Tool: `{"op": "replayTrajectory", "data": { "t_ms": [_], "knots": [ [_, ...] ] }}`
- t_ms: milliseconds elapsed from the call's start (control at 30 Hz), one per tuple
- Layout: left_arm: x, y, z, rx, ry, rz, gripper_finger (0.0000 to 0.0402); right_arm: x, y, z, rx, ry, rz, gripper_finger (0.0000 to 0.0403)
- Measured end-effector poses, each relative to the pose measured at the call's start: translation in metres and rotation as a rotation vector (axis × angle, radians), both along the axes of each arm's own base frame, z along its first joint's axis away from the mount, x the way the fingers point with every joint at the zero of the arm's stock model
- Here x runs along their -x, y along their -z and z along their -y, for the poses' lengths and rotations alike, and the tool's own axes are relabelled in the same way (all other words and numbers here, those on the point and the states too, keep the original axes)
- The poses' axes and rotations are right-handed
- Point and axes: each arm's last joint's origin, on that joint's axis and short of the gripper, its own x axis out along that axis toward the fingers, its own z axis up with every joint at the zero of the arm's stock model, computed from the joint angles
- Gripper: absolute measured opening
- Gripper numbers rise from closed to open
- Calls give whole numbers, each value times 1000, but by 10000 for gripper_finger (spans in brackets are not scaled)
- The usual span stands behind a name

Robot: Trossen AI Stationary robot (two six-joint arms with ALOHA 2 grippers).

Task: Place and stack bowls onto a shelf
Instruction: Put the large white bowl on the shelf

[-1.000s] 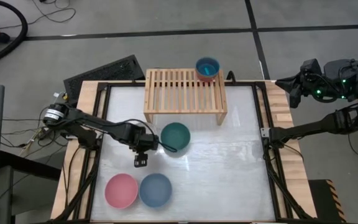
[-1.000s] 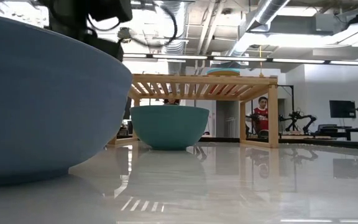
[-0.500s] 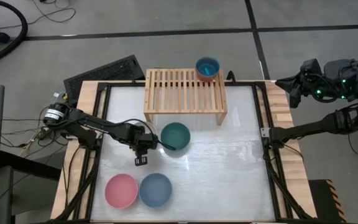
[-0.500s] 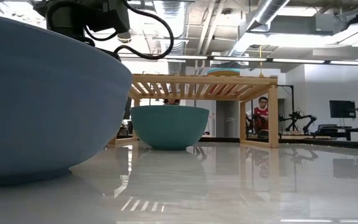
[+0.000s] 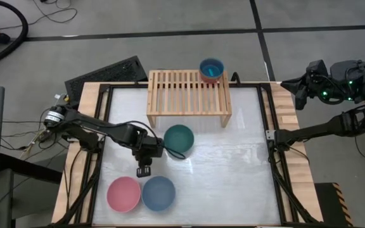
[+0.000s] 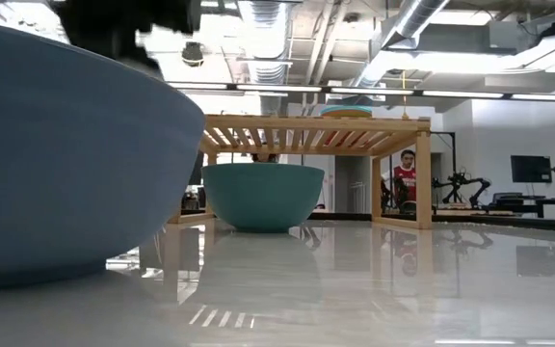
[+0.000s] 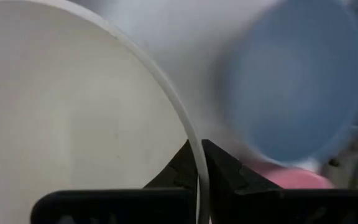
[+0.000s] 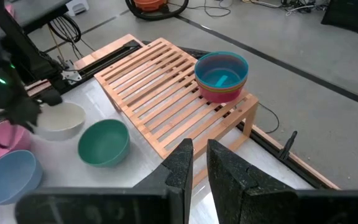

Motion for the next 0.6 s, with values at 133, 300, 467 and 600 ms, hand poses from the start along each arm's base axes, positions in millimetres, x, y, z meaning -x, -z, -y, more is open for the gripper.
{"op": "replayTrajectory", "data": {
  "t_ms": [133,300,467,600],
  "knots": [
    [-1,-49,3,5,7,28,0,0,0,0,2,-1,-1,76],
    [0,-123,-13,-100,-51,210,0,0,0,0,19,-11,-12,76],
    [4,-175,-52,-342,-220,406,0,0,0,0,28,3,-13,76],
    [9,-188,-96,-462,-321,430,0,0,0,1,32,9,-14,76]
  ]
}}
